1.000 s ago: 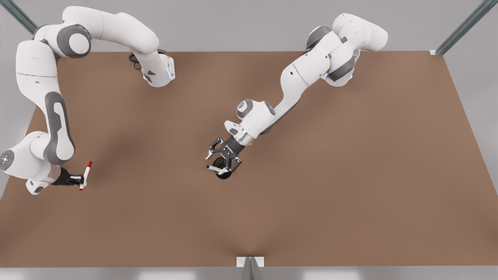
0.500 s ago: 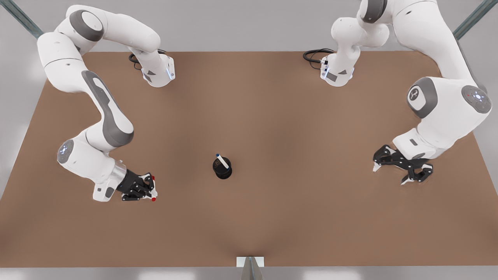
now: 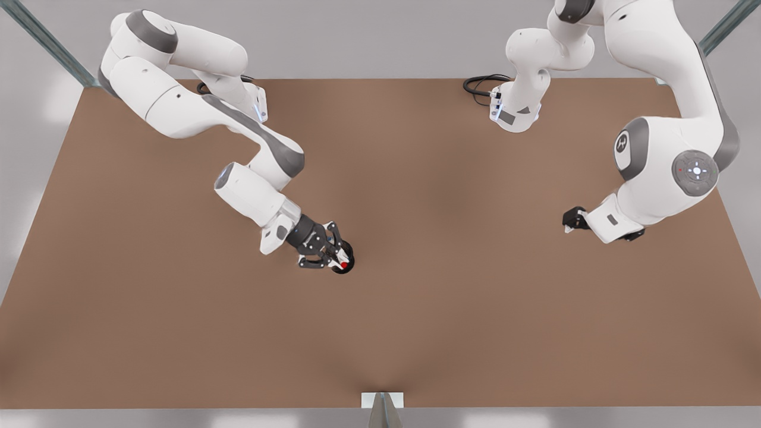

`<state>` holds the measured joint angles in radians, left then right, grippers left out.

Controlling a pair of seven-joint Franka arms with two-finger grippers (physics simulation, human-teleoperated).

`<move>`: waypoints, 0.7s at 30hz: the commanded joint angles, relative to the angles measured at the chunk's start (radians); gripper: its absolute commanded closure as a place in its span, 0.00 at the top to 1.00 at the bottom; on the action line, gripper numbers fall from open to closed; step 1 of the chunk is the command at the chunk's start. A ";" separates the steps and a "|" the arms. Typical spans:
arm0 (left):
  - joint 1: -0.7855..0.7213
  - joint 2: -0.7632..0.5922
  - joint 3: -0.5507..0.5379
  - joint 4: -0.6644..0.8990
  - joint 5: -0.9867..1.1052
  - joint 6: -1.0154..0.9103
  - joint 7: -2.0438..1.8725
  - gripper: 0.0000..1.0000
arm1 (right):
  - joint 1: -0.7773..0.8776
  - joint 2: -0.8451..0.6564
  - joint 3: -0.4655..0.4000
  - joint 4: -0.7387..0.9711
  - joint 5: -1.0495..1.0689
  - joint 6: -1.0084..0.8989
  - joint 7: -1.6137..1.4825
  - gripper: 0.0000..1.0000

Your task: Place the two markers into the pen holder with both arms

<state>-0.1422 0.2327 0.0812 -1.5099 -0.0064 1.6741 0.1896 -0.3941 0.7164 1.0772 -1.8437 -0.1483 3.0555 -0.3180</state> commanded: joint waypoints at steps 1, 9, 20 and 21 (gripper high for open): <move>0.000 0.005 0.000 0.001 0.003 -0.016 -0.216 1.00 | 0.014 0.020 -0.005 0.001 -0.002 0.190 0.063 0.25; 0.000 0.030 0.000 0.001 0.000 0.013 -0.214 1.00 | 0.020 0.026 -0.088 -0.134 -0.192 0.347 0.057 0.25; 0.001 0.054 0.000 0.000 0.000 0.029 -0.213 1.00 | 0.027 0.028 -0.097 -0.150 -0.272 0.350 0.073 0.25; 0.003 0.054 0.000 -0.001 0.000 0.029 -0.213 1.00 | 0.028 0.028 -0.098 -0.153 -0.272 0.350 0.073 0.25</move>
<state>-0.1403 0.2866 0.0815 -1.5111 -0.0070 1.6927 0.0432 -0.3687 0.7450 0.9778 -1.9980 -0.4176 3.3919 -0.2669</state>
